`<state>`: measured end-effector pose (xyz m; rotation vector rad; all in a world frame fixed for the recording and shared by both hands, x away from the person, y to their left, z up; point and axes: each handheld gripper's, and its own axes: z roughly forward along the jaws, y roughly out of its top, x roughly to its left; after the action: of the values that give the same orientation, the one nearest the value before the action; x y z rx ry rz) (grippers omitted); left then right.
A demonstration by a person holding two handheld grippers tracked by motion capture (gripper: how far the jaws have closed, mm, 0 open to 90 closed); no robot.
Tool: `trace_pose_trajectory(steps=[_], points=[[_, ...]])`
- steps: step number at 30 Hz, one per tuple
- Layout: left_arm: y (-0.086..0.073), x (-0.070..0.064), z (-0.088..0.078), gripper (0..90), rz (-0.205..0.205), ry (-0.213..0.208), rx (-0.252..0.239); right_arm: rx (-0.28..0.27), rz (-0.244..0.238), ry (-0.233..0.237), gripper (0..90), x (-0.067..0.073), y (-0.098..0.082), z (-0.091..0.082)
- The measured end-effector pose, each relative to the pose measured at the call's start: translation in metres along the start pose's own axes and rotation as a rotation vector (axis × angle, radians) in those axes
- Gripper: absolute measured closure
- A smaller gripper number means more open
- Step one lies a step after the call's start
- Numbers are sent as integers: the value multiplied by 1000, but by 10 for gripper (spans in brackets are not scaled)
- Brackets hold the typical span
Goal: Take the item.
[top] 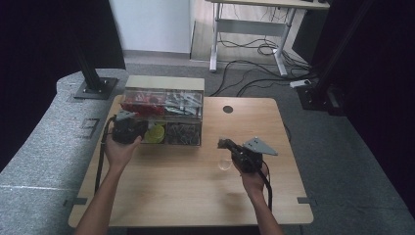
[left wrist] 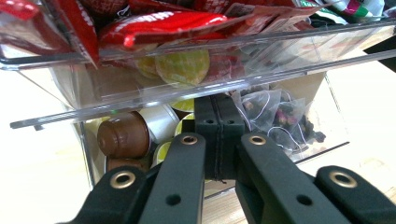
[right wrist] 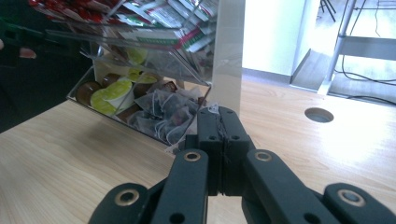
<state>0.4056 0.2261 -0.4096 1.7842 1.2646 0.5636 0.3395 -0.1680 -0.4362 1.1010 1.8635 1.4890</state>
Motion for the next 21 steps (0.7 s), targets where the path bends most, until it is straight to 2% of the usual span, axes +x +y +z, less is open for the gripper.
trace_pose_trajectory(steps=[8, 14, 21], points=[[1, 0, 0, 900, -2, -4, 4, 6, 35, -12, 885, -11, -10, -2], [1, -1, 2, 900, -1, -4, 8, 14, 55, -9, 885, -13, -17, 0], [1, -1, 1, 900, -2, -4, 9, 29, 47, -10, 884, -13, -21, 5]])
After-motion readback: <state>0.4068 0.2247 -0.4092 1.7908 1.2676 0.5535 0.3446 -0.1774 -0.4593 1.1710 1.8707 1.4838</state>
